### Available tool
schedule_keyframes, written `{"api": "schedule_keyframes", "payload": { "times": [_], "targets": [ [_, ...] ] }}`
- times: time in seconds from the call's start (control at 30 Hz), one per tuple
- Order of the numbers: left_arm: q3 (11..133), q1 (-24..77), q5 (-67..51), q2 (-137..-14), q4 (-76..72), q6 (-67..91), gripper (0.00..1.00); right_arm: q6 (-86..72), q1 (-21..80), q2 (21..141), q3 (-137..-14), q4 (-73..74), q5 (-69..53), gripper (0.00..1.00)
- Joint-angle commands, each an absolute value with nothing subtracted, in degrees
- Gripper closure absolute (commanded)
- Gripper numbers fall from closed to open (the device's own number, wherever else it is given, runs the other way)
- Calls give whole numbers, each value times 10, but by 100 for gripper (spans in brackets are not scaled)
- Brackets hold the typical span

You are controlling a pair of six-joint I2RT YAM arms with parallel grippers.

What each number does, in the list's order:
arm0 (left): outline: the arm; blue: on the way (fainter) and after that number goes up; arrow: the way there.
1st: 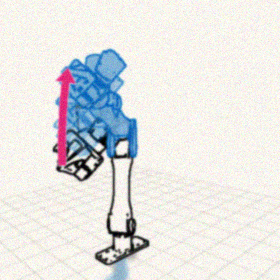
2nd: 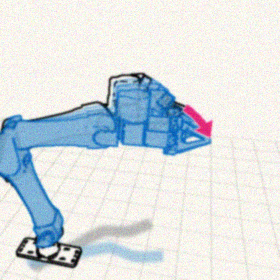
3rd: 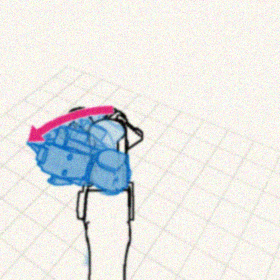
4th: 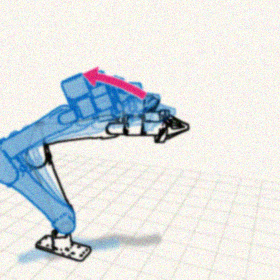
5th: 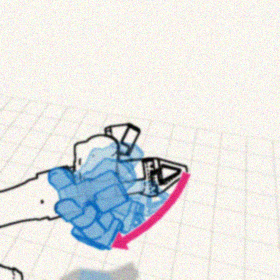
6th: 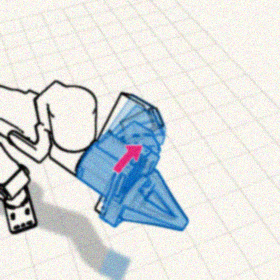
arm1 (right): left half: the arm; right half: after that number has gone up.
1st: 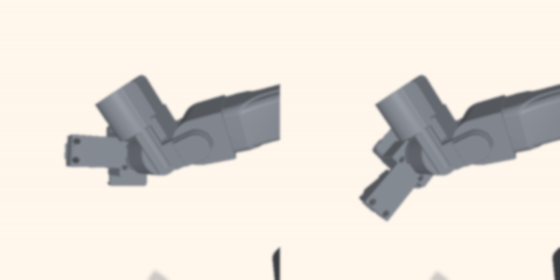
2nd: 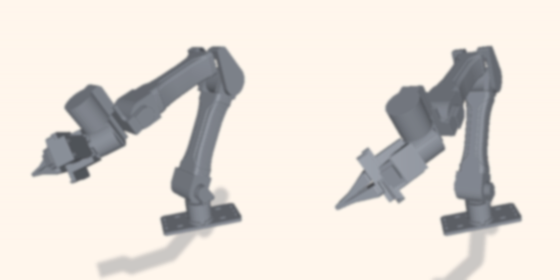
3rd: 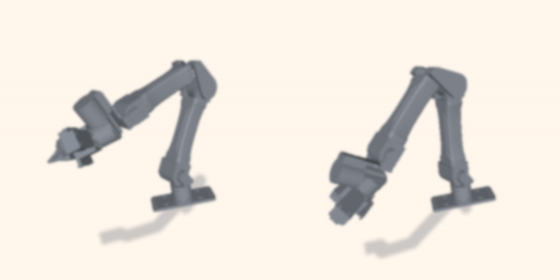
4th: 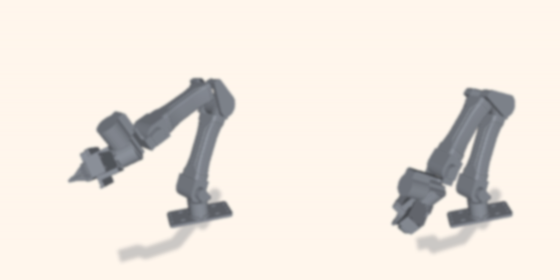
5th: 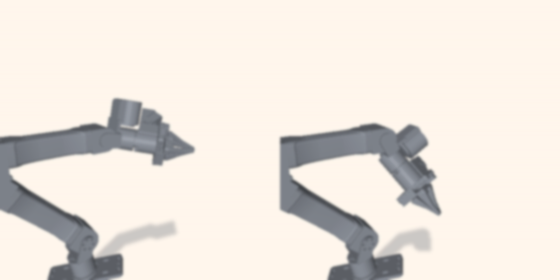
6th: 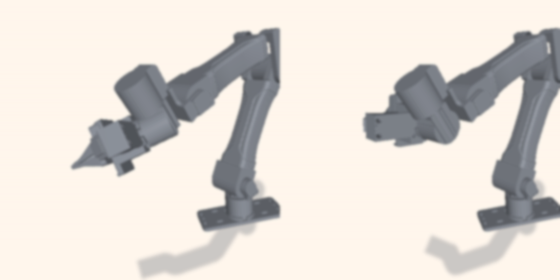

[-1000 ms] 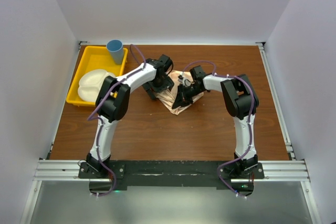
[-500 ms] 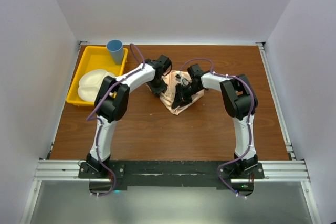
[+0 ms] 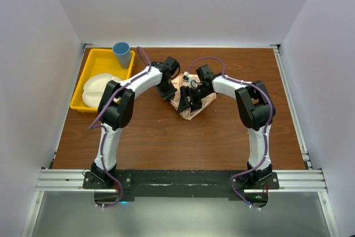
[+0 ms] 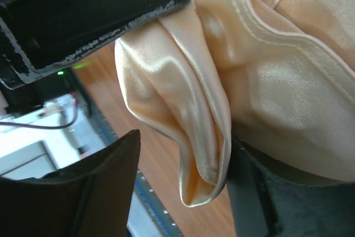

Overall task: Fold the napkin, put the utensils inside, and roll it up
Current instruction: Roll the napkin with the utensil

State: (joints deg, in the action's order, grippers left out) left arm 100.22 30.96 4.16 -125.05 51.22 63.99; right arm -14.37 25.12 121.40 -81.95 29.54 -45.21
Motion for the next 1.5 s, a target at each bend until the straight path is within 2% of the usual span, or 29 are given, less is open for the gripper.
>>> {"api": "schedule_keyframes", "payload": {
  "times": [0.0,0.5,0.67,0.8,1.0,1.27,1.47],
  "targets": [
    [1049,308,-10,-1263,576,652,100,-83,257,1194,-812,273,-316,32],
    [1050,310,-17,-1283,613,629,100,-4,274,1110,-836,352,-169,16],
    [1044,310,-18,-1281,610,623,100,29,282,1078,-800,266,-198,15],
    [1049,310,-22,-1284,608,621,100,22,292,1094,-788,160,-263,14],
    [1058,307,-25,-1288,618,615,100,11,309,1091,-747,79,-298,15],
    [1057,301,-29,-1288,616,609,100,-16,324,1065,-647,12,-326,17],
    [1056,298,-32,-1288,619,606,100,-30,330,1068,-628,-18,-309,17]
  ]
}}
